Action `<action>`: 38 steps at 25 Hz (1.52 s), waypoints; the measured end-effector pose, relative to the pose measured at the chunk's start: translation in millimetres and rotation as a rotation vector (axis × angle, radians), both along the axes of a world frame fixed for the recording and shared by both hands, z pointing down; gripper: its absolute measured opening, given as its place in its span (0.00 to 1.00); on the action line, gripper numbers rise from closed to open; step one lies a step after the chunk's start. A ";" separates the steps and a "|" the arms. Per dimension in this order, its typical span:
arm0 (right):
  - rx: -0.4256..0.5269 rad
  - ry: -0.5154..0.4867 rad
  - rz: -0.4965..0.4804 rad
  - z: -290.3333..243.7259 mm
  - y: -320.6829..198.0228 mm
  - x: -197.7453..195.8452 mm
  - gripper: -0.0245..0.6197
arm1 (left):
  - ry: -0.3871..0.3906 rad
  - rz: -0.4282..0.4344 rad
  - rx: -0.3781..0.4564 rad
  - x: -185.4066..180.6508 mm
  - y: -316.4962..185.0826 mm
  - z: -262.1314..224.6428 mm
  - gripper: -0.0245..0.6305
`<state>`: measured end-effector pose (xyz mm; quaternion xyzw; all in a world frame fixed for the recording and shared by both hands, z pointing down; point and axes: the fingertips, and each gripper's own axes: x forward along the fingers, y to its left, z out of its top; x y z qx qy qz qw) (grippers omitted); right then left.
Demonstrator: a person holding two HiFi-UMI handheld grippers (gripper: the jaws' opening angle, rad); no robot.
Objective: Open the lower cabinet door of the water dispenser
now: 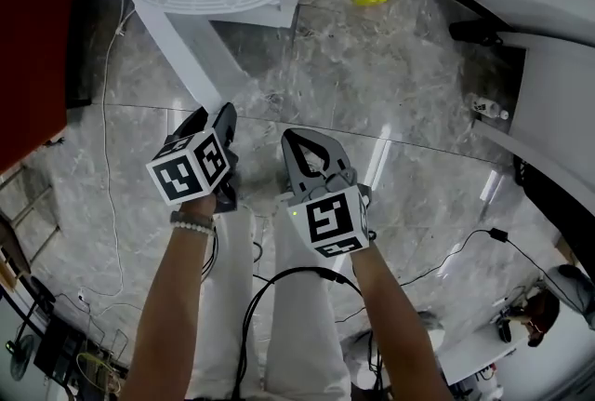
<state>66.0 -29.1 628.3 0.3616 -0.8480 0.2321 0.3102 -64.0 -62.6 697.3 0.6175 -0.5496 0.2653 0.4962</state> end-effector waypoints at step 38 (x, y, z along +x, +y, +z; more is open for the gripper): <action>-0.017 0.106 -0.067 1.6 30.7 -82.3 0.04 | -0.166 -0.200 0.162 -225.1 27.0 -7.8 0.21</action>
